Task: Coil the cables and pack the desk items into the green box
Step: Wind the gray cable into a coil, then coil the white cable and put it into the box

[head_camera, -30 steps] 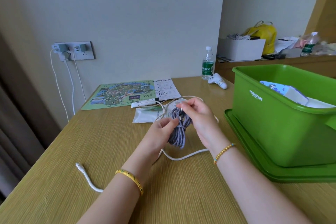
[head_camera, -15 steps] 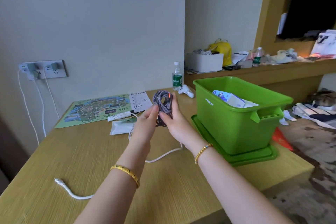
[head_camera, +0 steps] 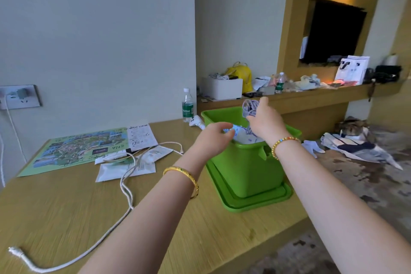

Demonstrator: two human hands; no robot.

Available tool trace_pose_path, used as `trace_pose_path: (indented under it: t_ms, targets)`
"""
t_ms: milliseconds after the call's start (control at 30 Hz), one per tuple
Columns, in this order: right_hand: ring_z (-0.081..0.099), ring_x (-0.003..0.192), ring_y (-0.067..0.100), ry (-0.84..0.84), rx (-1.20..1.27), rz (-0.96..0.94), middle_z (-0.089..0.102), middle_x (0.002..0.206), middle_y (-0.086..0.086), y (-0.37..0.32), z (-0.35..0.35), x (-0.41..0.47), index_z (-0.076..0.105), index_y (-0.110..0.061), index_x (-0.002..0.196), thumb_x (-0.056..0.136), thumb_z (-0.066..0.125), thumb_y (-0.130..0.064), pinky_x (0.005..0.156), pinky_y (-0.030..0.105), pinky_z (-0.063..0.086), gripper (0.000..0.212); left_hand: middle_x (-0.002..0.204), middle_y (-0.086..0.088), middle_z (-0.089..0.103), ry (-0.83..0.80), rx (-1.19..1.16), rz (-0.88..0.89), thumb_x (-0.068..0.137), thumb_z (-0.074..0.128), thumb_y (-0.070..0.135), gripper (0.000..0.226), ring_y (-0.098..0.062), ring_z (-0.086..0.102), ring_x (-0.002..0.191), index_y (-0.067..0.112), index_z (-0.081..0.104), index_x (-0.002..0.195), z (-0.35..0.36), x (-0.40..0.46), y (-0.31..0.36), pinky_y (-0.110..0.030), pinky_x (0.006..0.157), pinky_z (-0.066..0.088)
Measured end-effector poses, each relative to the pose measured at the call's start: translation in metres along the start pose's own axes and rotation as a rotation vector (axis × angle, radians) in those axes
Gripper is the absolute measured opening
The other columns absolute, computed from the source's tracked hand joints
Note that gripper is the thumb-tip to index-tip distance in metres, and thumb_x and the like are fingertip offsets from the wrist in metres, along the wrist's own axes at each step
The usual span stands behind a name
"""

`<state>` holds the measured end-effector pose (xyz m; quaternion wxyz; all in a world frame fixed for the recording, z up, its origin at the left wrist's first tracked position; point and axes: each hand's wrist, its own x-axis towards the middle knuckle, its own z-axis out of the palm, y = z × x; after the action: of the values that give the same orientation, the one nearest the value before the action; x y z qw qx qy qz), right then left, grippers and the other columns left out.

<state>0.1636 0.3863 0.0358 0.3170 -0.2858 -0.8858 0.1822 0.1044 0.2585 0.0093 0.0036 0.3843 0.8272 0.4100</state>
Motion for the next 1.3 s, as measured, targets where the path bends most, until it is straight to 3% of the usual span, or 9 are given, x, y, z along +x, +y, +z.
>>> trace_pose_path:
  t_ms: [200, 267, 367, 433, 567, 700, 900, 1100, 1300]
  targets:
    - [0.053, 0.094, 0.036, -0.405, -0.402, 0.092, 0.056, 0.103, 0.022, 0.016, 0.008, 0.012, 0.052, -0.002, 0.073, 0.089, 0.045, -0.007, 0.085, 0.04, 0.041, 0.018, 0.122, -0.008, 0.057, 0.096, 0.074, 0.068, 0.093, 0.048, 0.025, 0.028, -0.019, 0.053, 0.113, 0.011, 0.067, 0.109, 0.018, 0.004, -0.008, -0.021, 0.08, 0.037]
    - [0.04, 0.123, 0.041, -0.502, -0.479, 0.134, 0.049, 0.126, 0.023, 0.014, 0.005, 0.02, 0.055, 0.0, 0.085, 0.092, 0.033, -0.005, 0.109, 0.058, 0.019, 0.023, 0.13, -0.006, 0.054, 0.105, 0.041, 0.081, 0.094, 0.048, 0.026, 0.03, -0.017, 0.051, 0.117, 0.012, 0.065, 0.114, 0.018, 0.002, -0.012, -0.015, 0.079, 0.031]
    - [0.031, 0.13, 0.043, -0.584, -0.579, 0.171, 0.053, 0.108, 0.015, 0.009, 0.001, 0.026, 0.054, -0.005, 0.079, 0.092, 0.025, -0.002, 0.106, 0.069, -0.005, 0.032, 0.139, -0.01, 0.045, 0.159, 0.052, 0.099, 0.094, 0.049, 0.025, 0.034, -0.02, 0.044, 0.127, 0.013, 0.057, 0.126, 0.016, -0.005, -0.023, -0.019, 0.096, 0.03]
    - [0.041, 0.125, 0.036, -0.451, -0.515, 0.084, 0.058, 0.092, 0.01, 0.0, 0.005, 0.016, 0.06, -0.011, 0.084, 0.08, 0.028, 0.005, 0.107, 0.067, -0.011, 0.036, 0.139, -0.014, 0.045, 0.202, 0.054, 0.076, 0.093, 0.05, 0.021, 0.036, -0.024, 0.042, 0.128, 0.012, 0.055, 0.128, 0.01, -0.011, -0.034, -0.026, 0.102, 0.031]
    - [0.03, 0.135, 0.022, 0.024, -0.15, -0.303, 0.053, 0.13, 0.001, -0.043, 0.031, -0.027, 0.062, -0.017, 0.111, 0.075, 0.041, 0.008, 0.111, 0.054, -0.011, 0.048, 0.136, -0.012, 0.046, 0.23, 0.084, -0.023, 0.092, 0.05, 0.015, 0.038, -0.025, 0.046, 0.123, 0.012, 0.052, 0.129, -0.006, -0.028, -0.071, -0.028, 0.101, 0.034]
    - [0.048, 0.113, 0.029, 0.109, 0.128, -0.601, 0.062, 0.115, 0.009, -0.089, 0.079, -0.064, 0.065, -0.007, 0.105, 0.074, 0.038, 0.008, 0.098, 0.035, 0.027, 0.044, 0.139, -0.011, 0.045, 0.239, 0.178, -0.146, 0.091, 0.047, 0.01, 0.041, -0.023, 0.041, 0.129, 0.013, 0.049, 0.131, -0.027, -0.05, -0.121, -0.03, 0.101, 0.033]
    - [0.04, 0.121, 0.028, -0.297, 0.104, -0.361, 0.05, 0.13, 0.01, -0.082, 0.175, -0.095, 0.052, -0.009, 0.122, 0.084, 0.035, 0.004, 0.101, 0.035, 0.034, 0.044, 0.14, -0.015, 0.039, 0.276, 0.237, -0.45, 0.089, 0.049, 0.015, 0.049, -0.032, 0.045, 0.123, 0.014, 0.04, 0.137, -0.058, -0.085, -0.19, -0.038, 0.098, 0.039]
    - [0.015, 0.139, 0.033, -0.34, -0.112, -0.185, 0.02, 0.151, 0.017, -0.072, 0.219, -0.087, 0.022, -0.014, 0.144, 0.095, 0.04, -0.02, 0.112, 0.046, 0.016, 0.053, 0.136, -0.013, 0.045, 0.168, 0.268, -0.607, 0.088, 0.056, 0.039, 0.064, -0.031, 0.044, 0.123, 0.013, 0.029, 0.14, -0.066, -0.077, -0.224, -0.04, 0.098, 0.042]
    - [0.009, 0.142, 0.032, -0.445, -0.152, -0.094, 0.013, 0.154, 0.019, -0.071, 0.241, -0.056, 0.006, -0.012, 0.148, 0.098, 0.036, -0.027, 0.114, 0.047, 0.014, 0.06, 0.119, -0.01, 0.057, 0.194, 0.408, -0.549, 0.09, 0.048, 0.019, 0.03, -0.029, 0.052, 0.111, 0.013, 0.054, 0.119, -0.067, -0.053, -0.24, -0.037, 0.089, 0.045]
